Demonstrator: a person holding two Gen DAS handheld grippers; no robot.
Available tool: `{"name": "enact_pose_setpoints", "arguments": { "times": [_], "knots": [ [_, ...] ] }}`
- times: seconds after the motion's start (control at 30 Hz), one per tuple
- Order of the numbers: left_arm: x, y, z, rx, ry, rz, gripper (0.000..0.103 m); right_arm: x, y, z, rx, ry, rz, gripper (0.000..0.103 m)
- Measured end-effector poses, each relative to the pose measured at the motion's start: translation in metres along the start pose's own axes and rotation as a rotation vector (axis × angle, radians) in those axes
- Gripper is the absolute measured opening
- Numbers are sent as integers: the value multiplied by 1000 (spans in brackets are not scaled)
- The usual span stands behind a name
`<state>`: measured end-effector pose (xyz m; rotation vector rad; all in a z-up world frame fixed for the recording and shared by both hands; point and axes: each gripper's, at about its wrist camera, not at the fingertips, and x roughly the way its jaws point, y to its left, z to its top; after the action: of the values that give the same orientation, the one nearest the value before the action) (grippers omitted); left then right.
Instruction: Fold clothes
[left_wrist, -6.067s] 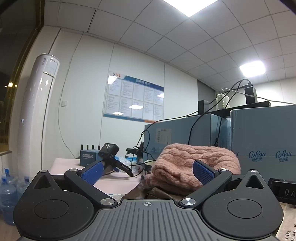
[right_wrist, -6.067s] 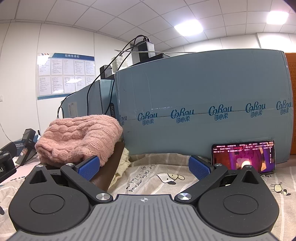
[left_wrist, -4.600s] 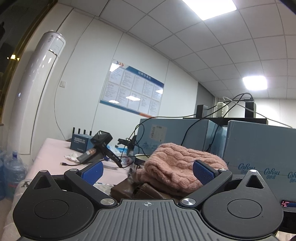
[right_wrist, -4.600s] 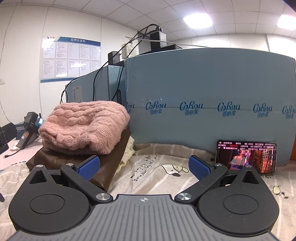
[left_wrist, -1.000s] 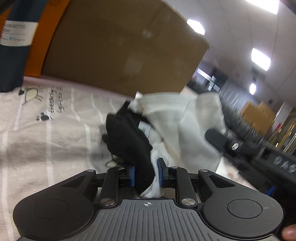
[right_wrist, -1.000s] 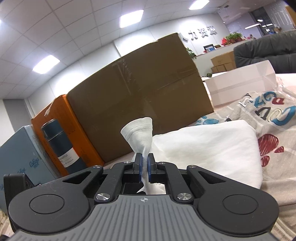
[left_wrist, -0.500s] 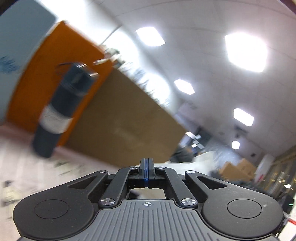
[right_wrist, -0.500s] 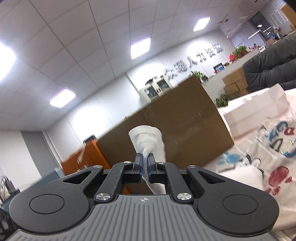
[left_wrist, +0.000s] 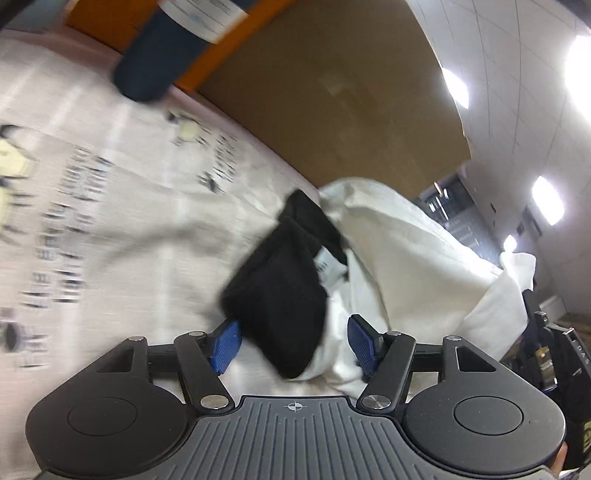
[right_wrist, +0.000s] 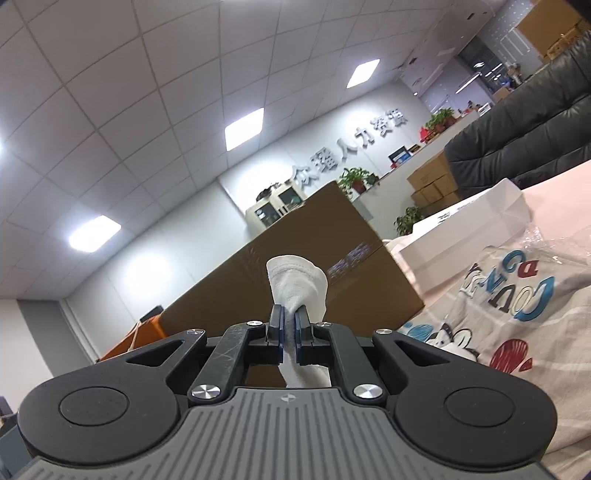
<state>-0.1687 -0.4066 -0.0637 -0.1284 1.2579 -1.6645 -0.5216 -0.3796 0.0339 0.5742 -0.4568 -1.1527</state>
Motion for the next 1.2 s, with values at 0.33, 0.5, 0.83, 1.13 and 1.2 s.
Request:
{"name": "enact_pose_setpoints", "arguments": {
  "times": [0.33,0.5,0.83,1.13,1.2],
  "knots": [
    [30,-35,-18,213,-175,-69,11,11,-28,-13,139,61,-17,6],
    [-33,-51,-4,213,-369,-180,11,5,-19,-1,161,39,21,6],
    [-212,-21,24,187,-776,-138,11,-4,33,2,186,42,151,5],
    [-315,28,-13,228,-810,37,11,-21,73,-35,161,142,246,5],
    [-327,41,-37,206,-771,55,11,-43,78,-43,123,151,273,5]
  ]
}}
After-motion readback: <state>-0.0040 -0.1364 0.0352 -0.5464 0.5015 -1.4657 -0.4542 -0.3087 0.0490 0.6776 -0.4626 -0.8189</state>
